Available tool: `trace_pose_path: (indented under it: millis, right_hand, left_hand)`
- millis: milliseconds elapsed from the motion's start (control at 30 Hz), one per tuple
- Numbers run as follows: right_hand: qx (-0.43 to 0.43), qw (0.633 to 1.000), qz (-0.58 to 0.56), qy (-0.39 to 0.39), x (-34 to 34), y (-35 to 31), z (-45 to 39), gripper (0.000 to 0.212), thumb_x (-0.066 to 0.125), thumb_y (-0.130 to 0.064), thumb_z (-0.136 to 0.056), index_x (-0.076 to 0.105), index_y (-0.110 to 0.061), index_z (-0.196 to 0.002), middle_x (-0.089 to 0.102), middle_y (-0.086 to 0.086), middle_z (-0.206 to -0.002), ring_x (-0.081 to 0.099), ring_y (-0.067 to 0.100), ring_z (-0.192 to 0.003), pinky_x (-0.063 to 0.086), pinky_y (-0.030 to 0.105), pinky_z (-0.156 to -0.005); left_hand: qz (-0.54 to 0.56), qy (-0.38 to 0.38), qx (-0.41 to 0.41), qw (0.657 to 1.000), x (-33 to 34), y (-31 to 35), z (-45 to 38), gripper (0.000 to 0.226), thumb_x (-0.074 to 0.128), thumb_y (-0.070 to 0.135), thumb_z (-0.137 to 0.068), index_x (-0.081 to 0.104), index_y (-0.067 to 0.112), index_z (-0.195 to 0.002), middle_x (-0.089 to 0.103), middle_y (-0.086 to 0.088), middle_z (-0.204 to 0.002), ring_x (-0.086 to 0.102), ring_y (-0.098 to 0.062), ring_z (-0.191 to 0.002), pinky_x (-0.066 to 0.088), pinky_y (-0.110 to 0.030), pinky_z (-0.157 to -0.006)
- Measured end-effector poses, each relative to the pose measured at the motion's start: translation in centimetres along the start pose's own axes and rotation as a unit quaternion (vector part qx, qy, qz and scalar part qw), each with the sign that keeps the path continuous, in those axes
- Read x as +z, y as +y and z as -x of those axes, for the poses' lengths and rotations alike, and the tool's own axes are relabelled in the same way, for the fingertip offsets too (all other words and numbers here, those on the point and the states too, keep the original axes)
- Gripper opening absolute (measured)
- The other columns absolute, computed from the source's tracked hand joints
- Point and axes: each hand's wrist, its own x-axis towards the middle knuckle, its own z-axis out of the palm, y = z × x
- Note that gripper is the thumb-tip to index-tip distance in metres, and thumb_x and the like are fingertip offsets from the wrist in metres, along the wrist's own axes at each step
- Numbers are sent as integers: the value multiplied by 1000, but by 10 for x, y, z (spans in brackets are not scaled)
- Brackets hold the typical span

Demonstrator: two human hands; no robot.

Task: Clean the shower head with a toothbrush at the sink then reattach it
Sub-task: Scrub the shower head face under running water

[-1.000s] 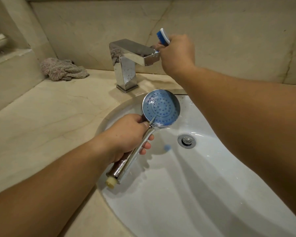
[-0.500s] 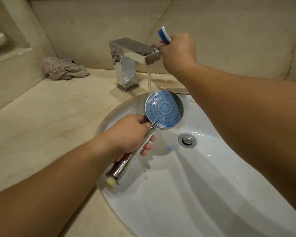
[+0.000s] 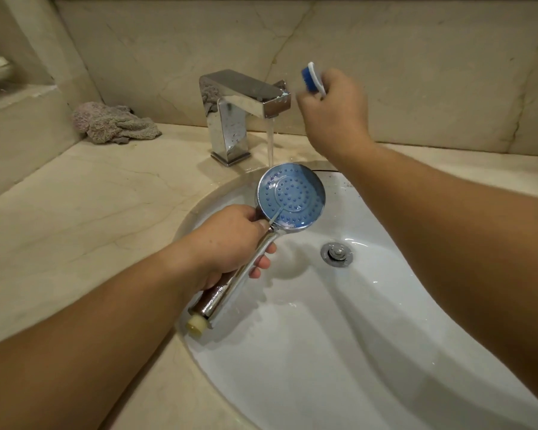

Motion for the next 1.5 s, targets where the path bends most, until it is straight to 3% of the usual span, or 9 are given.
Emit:
trace_pose_path:
  millis: [33, 133, 300, 467, 667, 833, 1133, 1333, 1500]
  right_hand:
    - [6, 1000, 8, -9, -5, 7, 12, 4, 50, -23, -88, 50, -19, -89, 49, -4, -74, 44, 17, -66, 35, 32, -61]
    - [9, 993, 70, -91, -22, 28, 56, 18, 45, -19, -89, 40, -16, -106, 54, 5, -86, 50, 26, -73, 34, 34, -61]
    - [-88, 969, 113, -200, -33, 49, 97, 8, 37, -9, -95, 35, -16, -98, 50, 4, -79, 46, 27, -68, 33, 37, -55]
    - [-152, 969, 124, -150, -21, 57, 97, 18, 51, -15, -97, 57, -21, -113, 58, -2, -106, 51, 19, -89, 39, 29, -72]
    - [-168, 970, 114, -131, -12, 59, 103, 19, 48, -24, -100, 62, -16, -109, 55, 2, -93, 53, 23, -82, 44, 35, -70]
    - [-104, 982, 101, -120, -6, 59, 96, 18, 46, -27, -101, 59, -14, -101, 58, 3, -96, 52, 21, -83, 44, 36, -72]
    - [-102, 983, 73, -132, -4, 58, 136, 12, 50, -20, -100, 56, -12, -95, 55, 4, -91, 51, 22, -75, 49, 44, -67]
    - [-139, 979, 85, -121, -7, 53, 132, 12, 50, -20, -99, 56, -11, -94, 54, 0, -88, 51, 20, -74, 47, 37, -65]
    - [-118, 981, 108, -106, -8, 54, 106, 12, 46, -23, -100, 50, -17, -90, 52, -2, -86, 49, 21, -74, 41, 35, -63]
  left_hand:
    - [-6, 4, 1, 1000, -1, 0, 0, 21, 44, 16, -109, 65, 12, -107, 69, -11, -85, 61, -16, -57, 54, -30, -53]
    - [-25, 14, 4, 1000, -2, 1, -3, 22, 43, 15, -109, 64, 9, -110, 68, -11, -86, 61, -18, -58, 54, -30, -53]
    - [-38, 29, 14, 999, -4, 2, -8, 22, 41, 16, -109, 64, 12, -109, 66, -11, -88, 61, -19, -61, 53, -30, -54]
    - [-49, 37, 8, 998, -3, 2, -11, 24, 42, 18, -109, 64, 10, -114, 67, -11, -89, 62, -19, -64, 54, -30, -55]
    - [-87, 35, -7, 996, -5, 10, -24, 21, 45, 19, -109, 64, 11, -106, 68, -10, -88, 63, -17, -61, 55, -28, -52]
    - [-116, 19, -11, 993, -9, 8, -31, 25, 42, 16, -108, 62, 19, -93, 67, -10, -86, 62, -16, -58, 53, -24, -48]
    - [-145, 13, -1, 989, -7, 5, -21, 25, 42, 16, -108, 63, 16, -94, 70, -10, -88, 65, -19, -61, 55, -25, -49]
    - [-145, 17, 19, 989, -16, 4, -22, 26, 42, 14, -108, 65, 7, -98, 68, -14, -88, 63, -19, -58, 55, -27, -49]
    - [-126, 7, 16, 992, -21, 9, -28, 25, 43, 13, -107, 63, 12, -93, 66, -14, -87, 61, -18, -57, 54, -27, -49]
